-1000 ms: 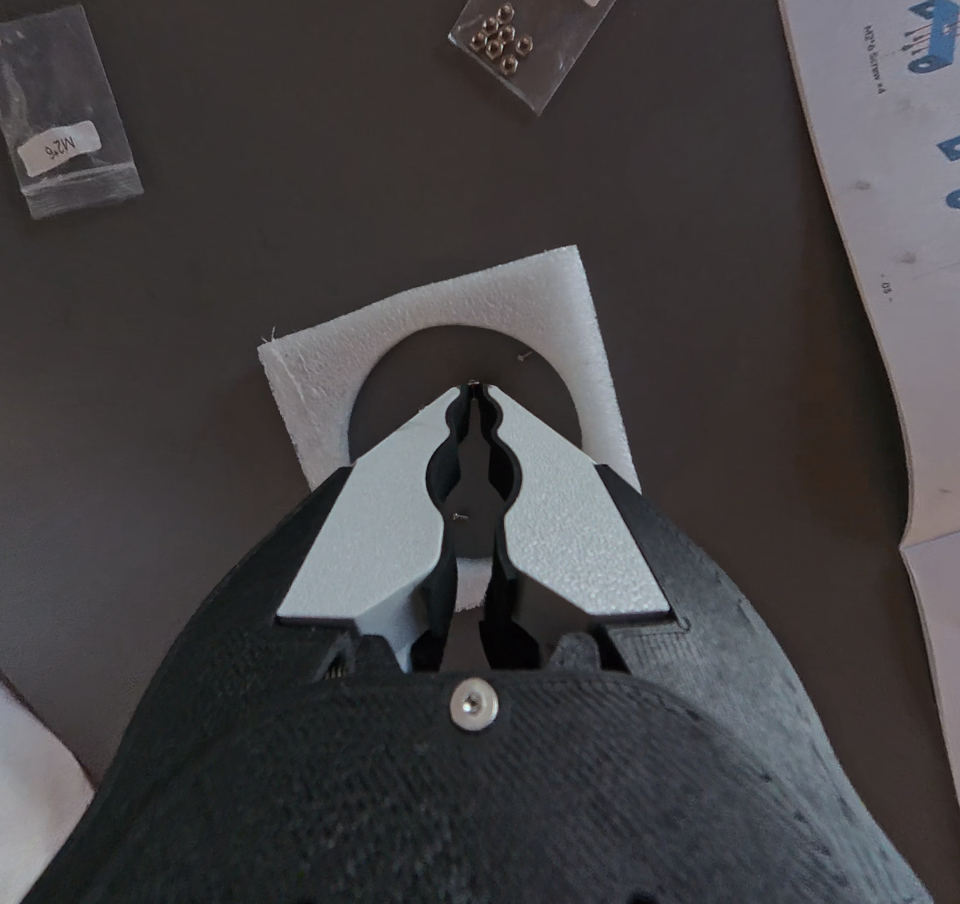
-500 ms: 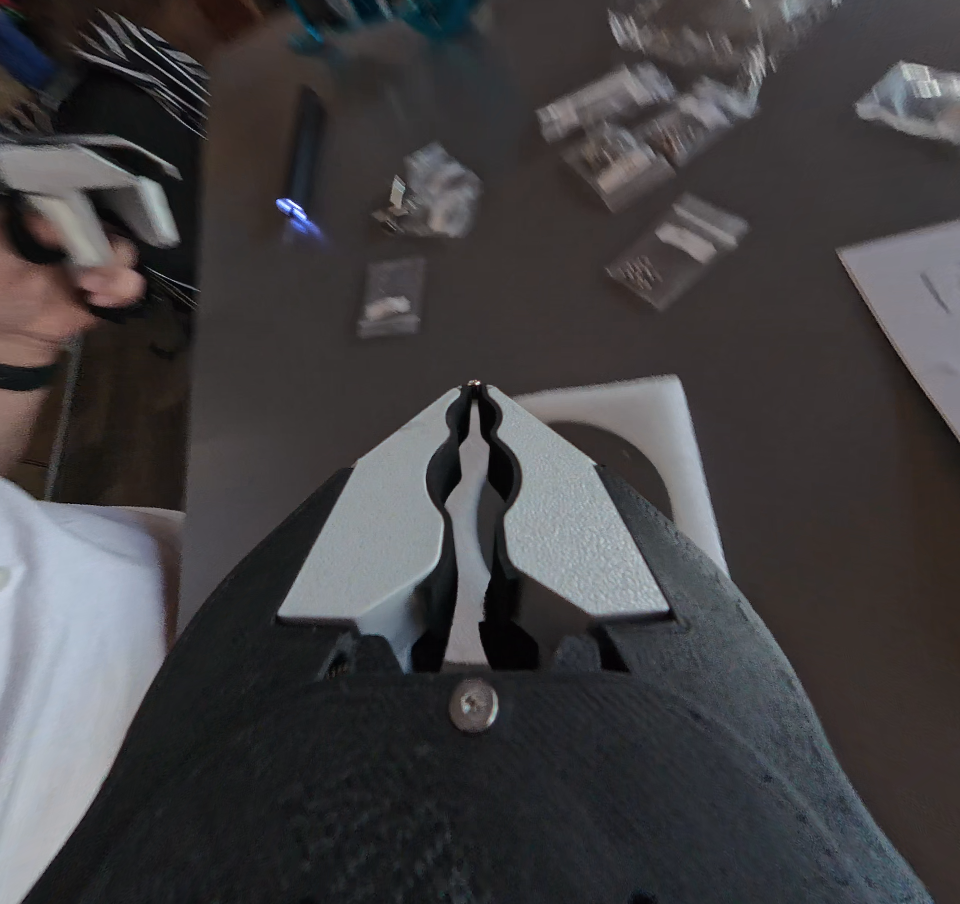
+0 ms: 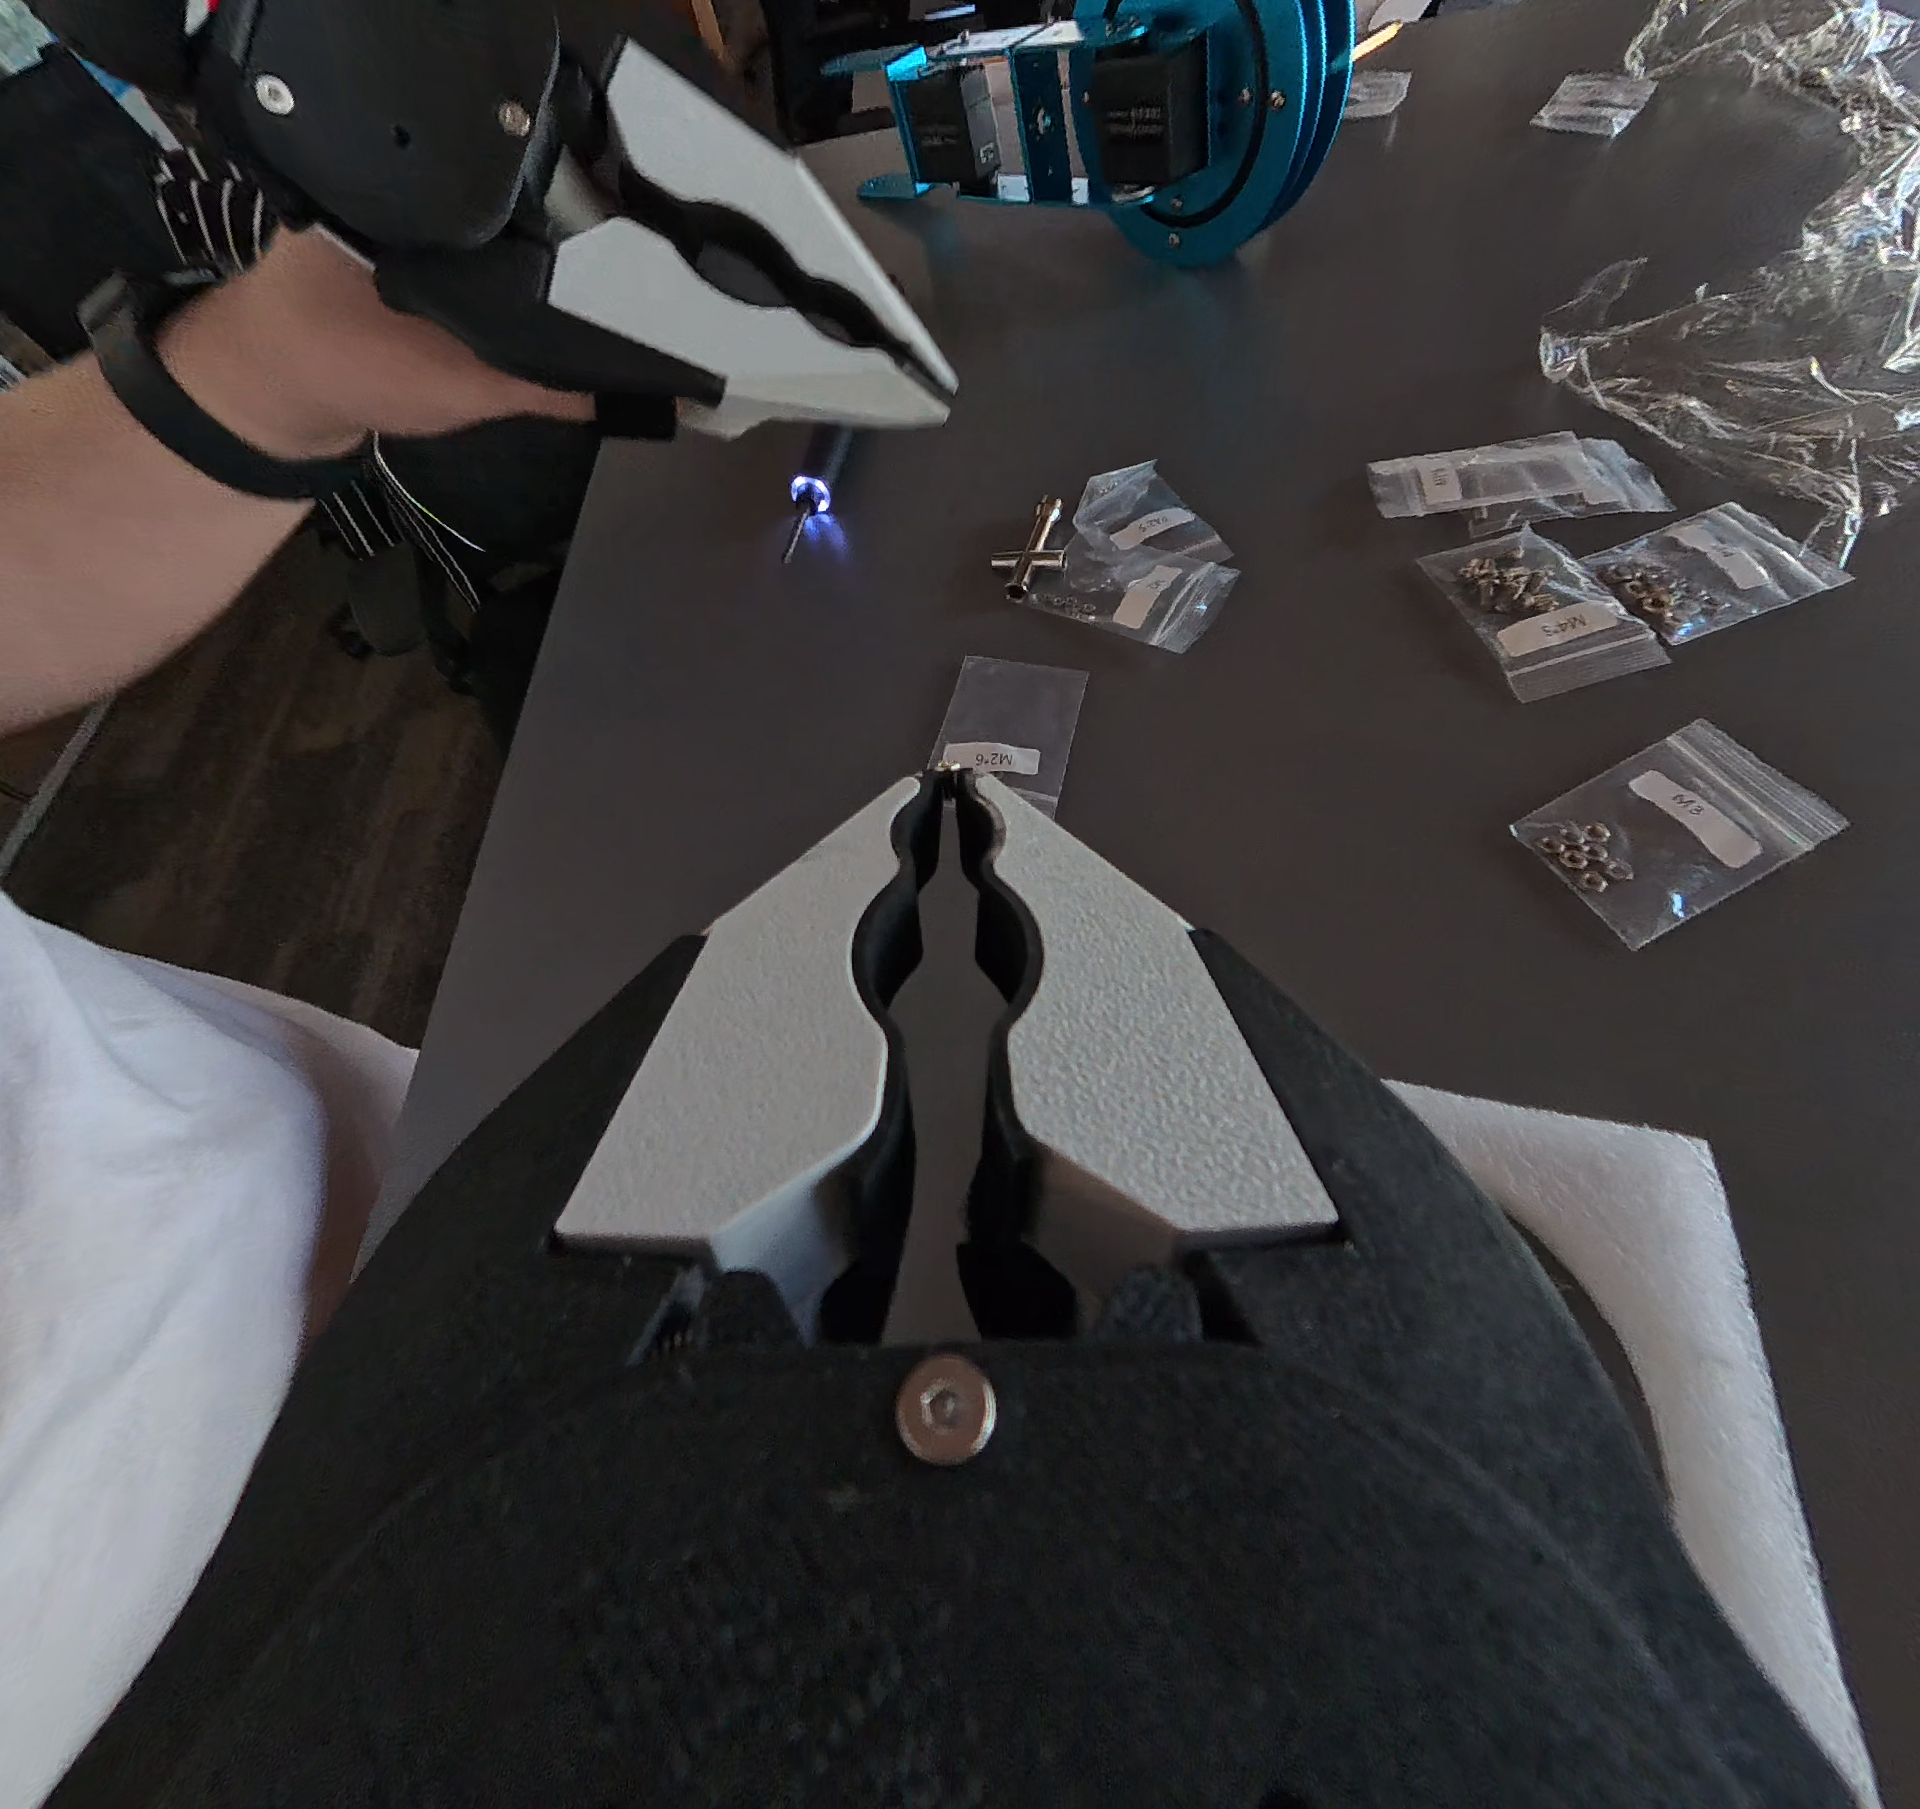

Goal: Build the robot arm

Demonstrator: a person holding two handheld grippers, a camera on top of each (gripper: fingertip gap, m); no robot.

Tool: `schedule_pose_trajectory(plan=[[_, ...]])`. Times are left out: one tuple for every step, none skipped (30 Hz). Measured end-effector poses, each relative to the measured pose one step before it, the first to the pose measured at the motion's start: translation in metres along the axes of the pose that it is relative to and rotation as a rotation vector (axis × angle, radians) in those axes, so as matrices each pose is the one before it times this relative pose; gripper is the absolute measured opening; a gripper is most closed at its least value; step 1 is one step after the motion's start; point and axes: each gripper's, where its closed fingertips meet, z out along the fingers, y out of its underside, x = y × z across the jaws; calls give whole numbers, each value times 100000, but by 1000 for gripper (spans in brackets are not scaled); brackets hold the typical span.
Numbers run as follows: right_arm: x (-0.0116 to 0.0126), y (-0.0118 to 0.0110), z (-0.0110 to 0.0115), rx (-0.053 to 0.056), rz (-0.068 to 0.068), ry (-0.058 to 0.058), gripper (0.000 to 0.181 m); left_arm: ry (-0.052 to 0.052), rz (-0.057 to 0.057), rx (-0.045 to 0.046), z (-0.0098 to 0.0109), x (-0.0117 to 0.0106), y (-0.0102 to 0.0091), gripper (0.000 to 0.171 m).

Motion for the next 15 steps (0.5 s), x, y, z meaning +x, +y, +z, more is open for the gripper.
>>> schedule_pose_trajectory(plan=[[7, 152, 279, -1082, -600, 503, 2, -4135, 3585, -2952, 101, -743, 106, 0], [101, 148, 252, -1253, -1172, 1148, 2, -2318, 2165, -1370, 78, -449, -64, 0], [118, 105, 195, -1115, -1709, 1443, 2, -1338, 1445, -1087, 88, -306, -90, 0], [28, 105, 179, -1190, -1759, 954, 2, -1200, 1969, -1906, 160, -276, 78, 0], [-31, 104, 163, -1080, -1446, 452, 2, -1554, 3601, -3314, 259, -300, 305, 0], [-46, 93, 164, -823, -1196, 226, 2, -3162, 5179, -3715, 237, -484, 410, 0], [13, 117, 156, -740, -911, 464, 2, -4472, 5853, -3433, 191, -620, 395, 0], [-35, 128, 149, -616, -547, 70, 2, -3816, 5589, -3008, 159, -472, 377, 0], [-116, 133, 169, -581, -80, -593, 2, -2344, 4120, -2693, 150, -256, 341, 0], [-87, 110, 154, -395, 101, -472, 2, -1019, 1816, -1837, 127, -89, 239, 0], [-33, 72, 122, -295, 59, -135, 2, 889, -278, -433, 84, 147, 68, 0], [-41, 49, 85, -303, 51, -147, 2, 1967, -1584, 228, 49, 248, 9, 0], [-39, 5, 39, -156, -61, -35, 2, 1396, -1917, 172, 21, 146, 34, 0], [-10, -21, 6, -47, -207, 160, 2, 255, -1608, 182, 1, -45, 56, 0], [21, 4, 0, -19, -292, 297, 2, 110, -1009, 150, 1, -48, 72, 0]])
